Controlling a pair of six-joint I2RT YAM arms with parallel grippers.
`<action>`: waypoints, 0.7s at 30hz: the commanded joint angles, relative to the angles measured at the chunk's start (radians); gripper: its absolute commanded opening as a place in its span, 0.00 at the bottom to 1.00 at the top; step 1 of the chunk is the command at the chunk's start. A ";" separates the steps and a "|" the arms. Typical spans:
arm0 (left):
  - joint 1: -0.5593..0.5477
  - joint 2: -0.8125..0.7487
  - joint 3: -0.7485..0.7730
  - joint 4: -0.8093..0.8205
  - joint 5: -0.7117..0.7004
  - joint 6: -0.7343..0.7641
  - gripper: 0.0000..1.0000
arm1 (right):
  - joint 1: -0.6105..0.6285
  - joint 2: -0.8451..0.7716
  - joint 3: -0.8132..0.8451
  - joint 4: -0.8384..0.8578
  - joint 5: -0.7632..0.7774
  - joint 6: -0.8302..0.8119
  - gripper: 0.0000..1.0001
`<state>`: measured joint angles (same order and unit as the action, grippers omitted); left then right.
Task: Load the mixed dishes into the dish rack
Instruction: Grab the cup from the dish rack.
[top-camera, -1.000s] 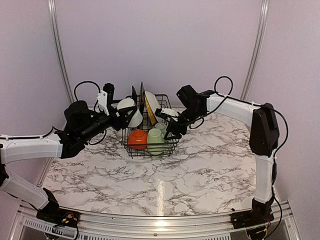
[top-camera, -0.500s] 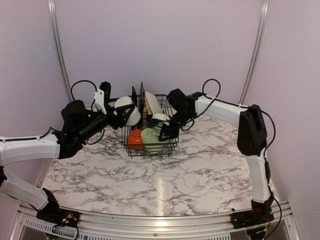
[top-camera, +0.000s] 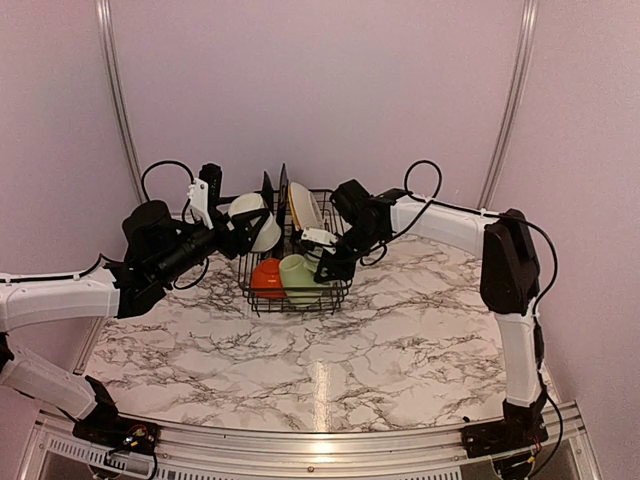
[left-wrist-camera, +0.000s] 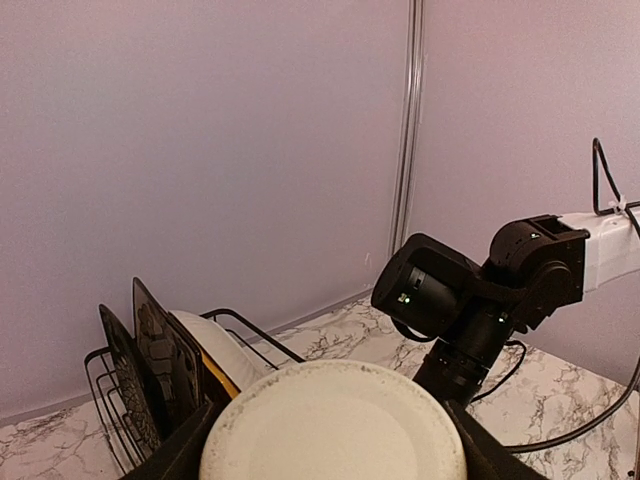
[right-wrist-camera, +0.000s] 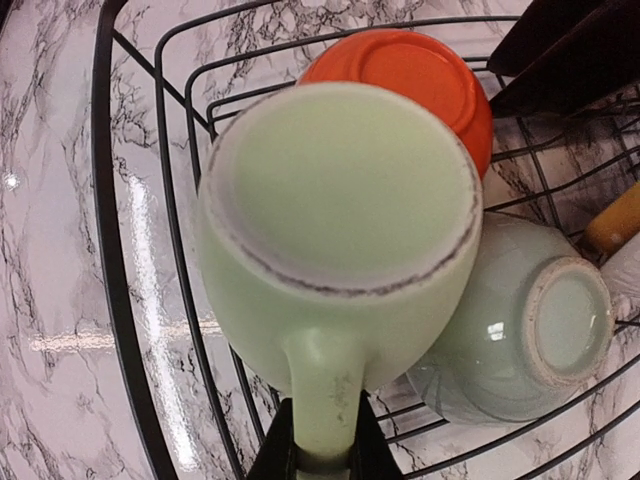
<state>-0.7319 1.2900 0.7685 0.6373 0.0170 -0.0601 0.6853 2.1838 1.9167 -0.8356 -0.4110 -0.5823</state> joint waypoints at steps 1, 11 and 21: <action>-0.001 -0.002 -0.016 0.009 -0.009 0.004 0.41 | -0.031 -0.131 -0.075 0.109 -0.059 0.039 0.00; -0.001 0.045 -0.010 -0.002 -0.040 -0.004 0.41 | -0.085 -0.277 -0.109 0.144 -0.145 0.042 0.00; -0.001 0.140 0.013 0.031 0.030 -0.032 0.41 | -0.172 -0.422 -0.219 0.214 -0.134 0.056 0.00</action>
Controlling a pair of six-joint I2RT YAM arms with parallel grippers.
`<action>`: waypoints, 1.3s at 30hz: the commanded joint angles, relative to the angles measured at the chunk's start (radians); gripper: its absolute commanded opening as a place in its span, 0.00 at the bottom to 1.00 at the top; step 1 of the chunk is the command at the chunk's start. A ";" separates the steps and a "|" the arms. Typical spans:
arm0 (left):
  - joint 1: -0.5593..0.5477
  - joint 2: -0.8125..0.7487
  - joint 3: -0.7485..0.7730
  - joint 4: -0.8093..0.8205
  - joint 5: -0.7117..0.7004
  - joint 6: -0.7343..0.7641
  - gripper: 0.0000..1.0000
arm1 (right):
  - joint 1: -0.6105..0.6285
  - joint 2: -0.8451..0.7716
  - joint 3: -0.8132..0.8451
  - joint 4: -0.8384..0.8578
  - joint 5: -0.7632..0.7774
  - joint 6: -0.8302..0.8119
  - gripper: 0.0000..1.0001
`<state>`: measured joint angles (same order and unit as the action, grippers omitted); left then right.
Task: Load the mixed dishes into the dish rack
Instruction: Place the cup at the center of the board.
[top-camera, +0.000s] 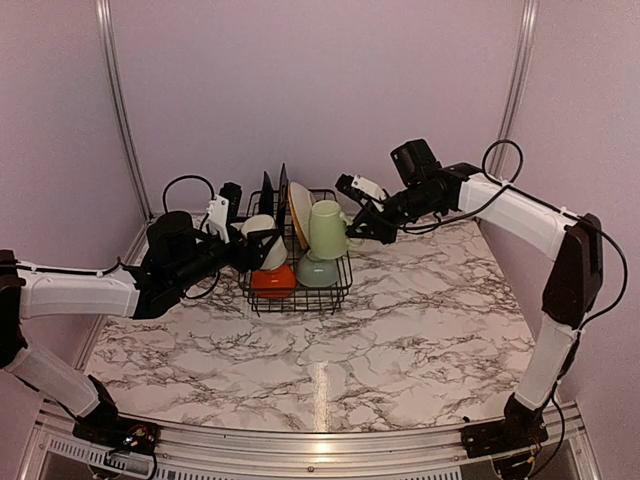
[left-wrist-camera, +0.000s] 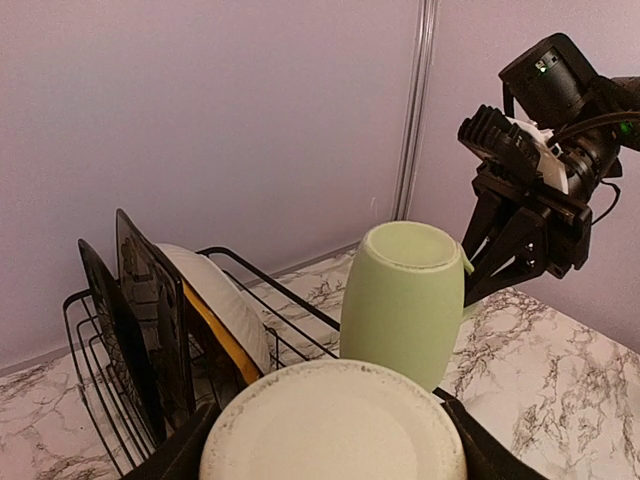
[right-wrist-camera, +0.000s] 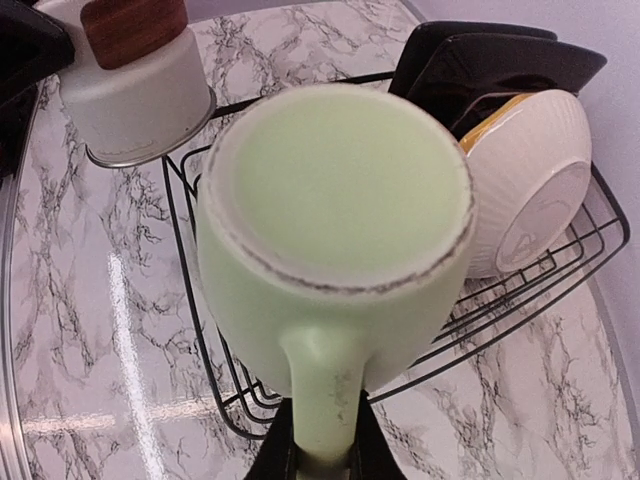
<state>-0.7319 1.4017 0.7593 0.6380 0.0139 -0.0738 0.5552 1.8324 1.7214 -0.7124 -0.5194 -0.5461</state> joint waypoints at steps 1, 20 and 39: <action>-0.001 0.036 0.027 0.033 0.040 -0.022 0.40 | -0.052 -0.080 -0.033 0.092 -0.029 0.022 0.00; 0.000 0.005 0.035 0.037 0.003 -0.012 0.40 | -0.287 -0.252 -0.448 0.249 -0.003 0.036 0.00; 0.018 -0.148 -0.089 0.015 -0.186 -0.025 0.41 | -0.308 -0.251 -0.767 0.420 0.017 0.036 0.00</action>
<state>-0.7280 1.3270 0.7532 0.6399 -0.0639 -0.0917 0.2520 1.6058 0.9569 -0.3725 -0.5014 -0.4984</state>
